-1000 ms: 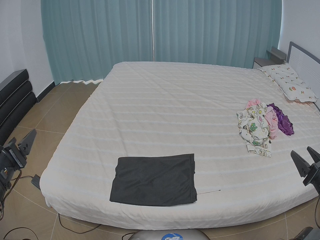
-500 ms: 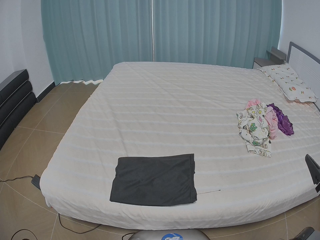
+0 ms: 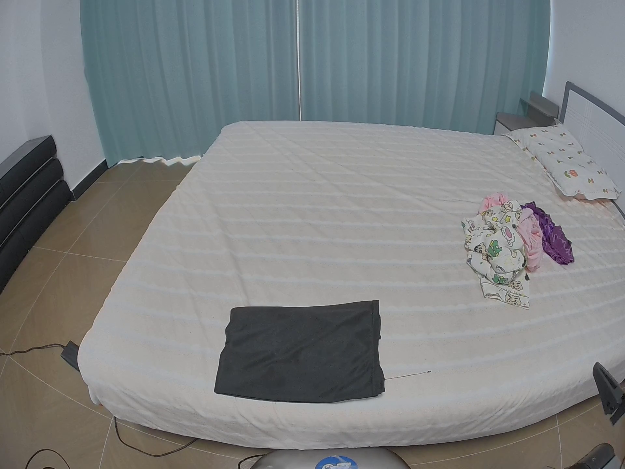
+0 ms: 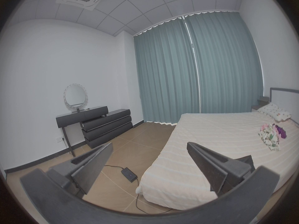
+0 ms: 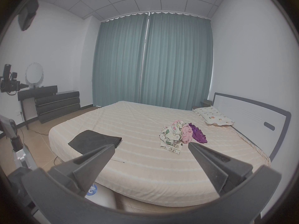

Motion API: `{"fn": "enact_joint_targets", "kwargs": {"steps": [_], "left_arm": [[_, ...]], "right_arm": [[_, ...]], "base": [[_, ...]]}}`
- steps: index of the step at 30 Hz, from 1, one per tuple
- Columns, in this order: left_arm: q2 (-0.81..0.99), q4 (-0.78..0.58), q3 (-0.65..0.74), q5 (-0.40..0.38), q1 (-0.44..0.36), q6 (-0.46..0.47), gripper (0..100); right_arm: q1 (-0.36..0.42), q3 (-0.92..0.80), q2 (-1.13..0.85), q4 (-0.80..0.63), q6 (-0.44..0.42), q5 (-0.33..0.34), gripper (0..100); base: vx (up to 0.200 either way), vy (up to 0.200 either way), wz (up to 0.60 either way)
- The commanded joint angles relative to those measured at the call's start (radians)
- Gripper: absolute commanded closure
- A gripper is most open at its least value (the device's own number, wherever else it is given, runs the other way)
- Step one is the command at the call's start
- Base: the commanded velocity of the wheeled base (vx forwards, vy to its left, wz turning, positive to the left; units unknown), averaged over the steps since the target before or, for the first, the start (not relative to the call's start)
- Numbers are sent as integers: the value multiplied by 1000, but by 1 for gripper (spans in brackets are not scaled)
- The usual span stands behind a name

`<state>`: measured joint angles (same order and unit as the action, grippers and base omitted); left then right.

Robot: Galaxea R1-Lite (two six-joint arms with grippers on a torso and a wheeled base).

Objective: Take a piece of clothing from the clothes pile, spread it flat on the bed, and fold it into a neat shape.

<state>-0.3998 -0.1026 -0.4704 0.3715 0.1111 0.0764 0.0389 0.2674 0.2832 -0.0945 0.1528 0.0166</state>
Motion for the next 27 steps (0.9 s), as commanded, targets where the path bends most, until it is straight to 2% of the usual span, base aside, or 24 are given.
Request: {"fn": "enact_joint_targets", "kwargs": {"steps": [1, 4, 8, 12, 19, 22, 25, 26, 27], "left_arm": [[107, -11, 39, -6, 4, 56, 0], [142, -11, 55, -6, 4, 72, 0], [164, -11, 79, -6, 4, 72, 0], [165, -2, 88, -6, 2, 74, 0], [147, 49, 50, -22, -13, 68, 0], [167, 53, 121, -63, -25, 59, 0], [203, 87, 176, -138, -30, 46, 0], [259, 130, 213, -240, -45, 48, 0], [283, 155, 223, -299, -51, 48, 0]], "right_arm": [[10, -8, -150, -56, 14, -3, 0], [12, -42, -191, -57, 13, -1, 0], [-42, -185, -283, -39, 36, 25, 0], [-39, -212, -283, 38, 30, 42, 0], [-39, -221, -283, 50, 28, 39, 0], [-39, -223, -283, 50, -12, 36, 0], [-39, -224, -283, 50, -61, 39, 0], [-39, -226, -283, 50, -94, 32, 0], [-39, -226, -283, 48, -119, 28, 0]], "base": [[0, 0, 0], [0, 0, 0], [0, 0, 0], [0, 0, 0], [0, 0, 0], [0, 0, 0], [0, 0, 0], [0, 0, 0], [0, 0, 0]]}}
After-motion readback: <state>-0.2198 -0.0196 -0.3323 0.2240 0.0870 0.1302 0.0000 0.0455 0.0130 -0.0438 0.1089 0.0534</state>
